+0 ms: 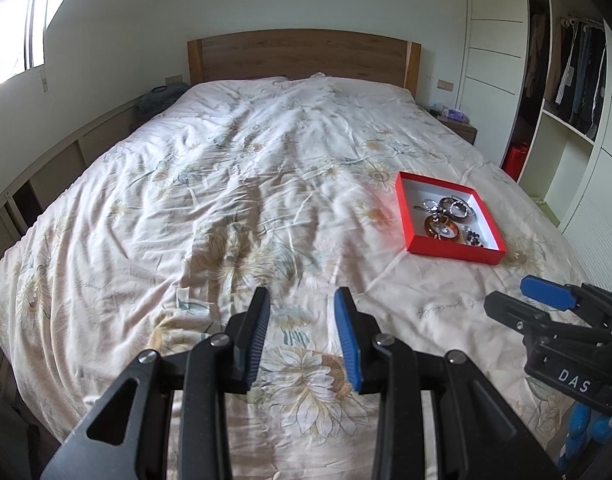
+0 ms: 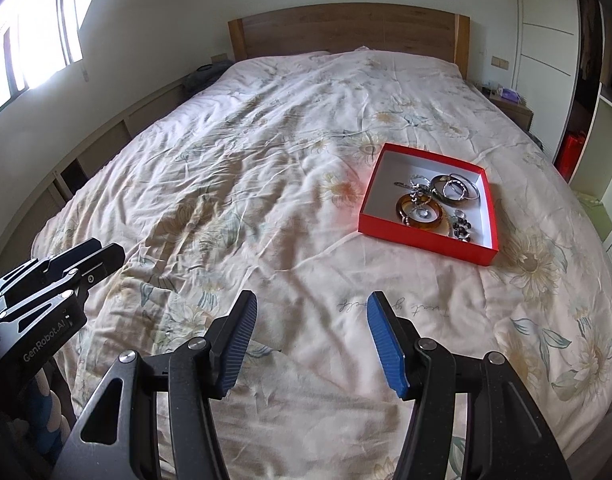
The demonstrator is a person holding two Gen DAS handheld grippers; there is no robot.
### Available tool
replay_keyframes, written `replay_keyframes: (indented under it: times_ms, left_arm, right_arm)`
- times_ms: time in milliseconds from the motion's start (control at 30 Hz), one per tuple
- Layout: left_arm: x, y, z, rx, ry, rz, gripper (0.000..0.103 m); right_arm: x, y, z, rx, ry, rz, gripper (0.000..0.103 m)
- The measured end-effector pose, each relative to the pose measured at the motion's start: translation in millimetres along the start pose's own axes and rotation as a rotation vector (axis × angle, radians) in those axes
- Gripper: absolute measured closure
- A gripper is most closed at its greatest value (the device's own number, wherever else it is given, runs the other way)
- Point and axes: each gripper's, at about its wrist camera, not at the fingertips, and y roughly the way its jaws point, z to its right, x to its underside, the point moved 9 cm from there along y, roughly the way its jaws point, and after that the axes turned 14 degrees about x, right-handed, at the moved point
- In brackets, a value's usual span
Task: Organize jewelry
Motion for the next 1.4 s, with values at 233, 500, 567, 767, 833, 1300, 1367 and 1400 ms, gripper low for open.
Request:
replay_keyframes:
  times_ms: [233, 500, 567, 767, 833, 1300, 1367, 1400]
  left_arm:
    - [4.7, -3.6, 9.0, 0.041, 0.016, 0.011, 0.071]
    - [8.2, -2.7, 19.7, 0.075, 0.035, 0.011, 0.071]
    - [8.6, -2.9, 20.2, 0.077, 0.033, 0.011, 0.071]
    - [11.7, 0.9, 19.8, 0.080, 0.034, -0.001, 0.071]
    - [12.5, 2.5, 18.9, 0.082, 0.031, -0.005, 0.071]
    - [18.8, 9.0, 13.5, 0.085, 0.023, -0.020, 0.071]
    - [20.3, 10.4, 13.0, 0.085, 0.022, -0.021, 0.071]
    - [20.1, 10.4, 13.1, 0.085, 0.022, -0.022, 0.071]
  right_arm:
    - [6.9, -1.2, 1.4, -0.018, 0.007, -0.003, 0.039]
    - [11.8, -0.3, 4.6, -0.029, 0.011, -0.011, 0.039]
    - [13.0, -0.4, 4.1, -0.031, 0.010, -0.013, 0.039]
    - [15.9, 2.1, 3.8, -0.034, 0.009, -0.022, 0.039]
    - [16.6, 3.4, 4.1, -0.033, 0.010, -0.026, 0.039]
    - [19.8, 10.2, -1.7, -0.028, -0.003, -0.041, 0.039]
    - [20.0, 10.7, -2.1, -0.028, -0.005, -0.042, 0.039]
    - [20.4, 11.3, -2.5, -0.029, -0.006, -0.043, 0.039]
